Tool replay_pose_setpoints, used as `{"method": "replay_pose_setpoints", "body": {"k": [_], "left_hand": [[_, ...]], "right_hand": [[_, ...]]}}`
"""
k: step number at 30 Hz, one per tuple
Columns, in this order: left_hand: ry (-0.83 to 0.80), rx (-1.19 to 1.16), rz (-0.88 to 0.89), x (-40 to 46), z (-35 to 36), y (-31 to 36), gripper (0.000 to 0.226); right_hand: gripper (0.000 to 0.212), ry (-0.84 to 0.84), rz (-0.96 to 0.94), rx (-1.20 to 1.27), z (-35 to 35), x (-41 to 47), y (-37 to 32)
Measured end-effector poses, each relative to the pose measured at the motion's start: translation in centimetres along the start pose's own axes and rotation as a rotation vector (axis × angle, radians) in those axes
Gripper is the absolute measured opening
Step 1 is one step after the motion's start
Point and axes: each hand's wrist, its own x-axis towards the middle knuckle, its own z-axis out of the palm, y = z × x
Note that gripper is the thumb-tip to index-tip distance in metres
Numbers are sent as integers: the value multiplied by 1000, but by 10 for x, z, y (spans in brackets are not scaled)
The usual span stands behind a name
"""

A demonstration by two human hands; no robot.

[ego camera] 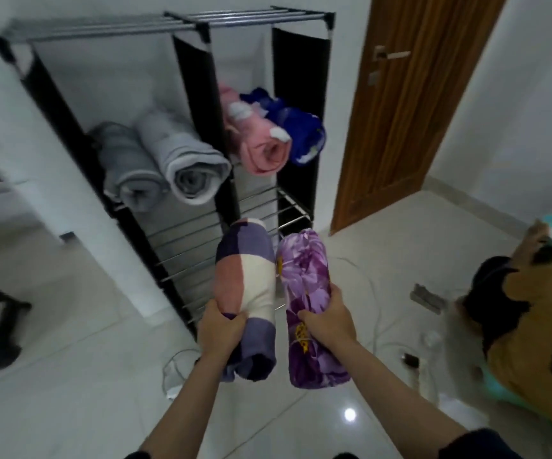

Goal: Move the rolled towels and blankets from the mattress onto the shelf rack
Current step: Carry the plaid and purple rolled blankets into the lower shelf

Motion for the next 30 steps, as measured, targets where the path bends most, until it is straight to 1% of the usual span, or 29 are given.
{"method": "replay_pose_setpoints", "body": {"k": [3, 6, 10, 12, 15, 18, 22, 24, 27, 30], "left_hand": [[108, -29, -70, 21, -16, -13, 57], [201, -26, -142, 48, -22, -21, 45], [321, -54, -240, 75, -14, -19, 37], [362, -62, -273, 84, -10, -15, 36], [413, 5, -314, 104, -8, -12, 38], [430, 82, -321, 127, -9, -11, 37], [442, 166, -266, 170, -10, -14, 32], [460, 189, -238, 203, -8, -19, 34], [481, 194, -207, 248, -2, -27, 37], [502, 169, -188, 285, 7, -38, 46]], "right_hand": [[87, -132, -72, -46, 33, 29, -21], [84, -246, -128, -102, 60, 61, -42], [76, -357, -171, -148, 88, 107, -63], [77, -404, -182, -163, 98, 126, -74], [81, -472, -202, -192, 117, 153, -89], [81, -506, -203, -206, 139, 179, -103], [81, -492, -222, -138, 171, 210, -122], [82, -469, -235, -138, 194, 234, -128], [79, -437, -257, -229, 225, 267, -133], [85, -435, -298, -251, 254, 299, -139]]}}
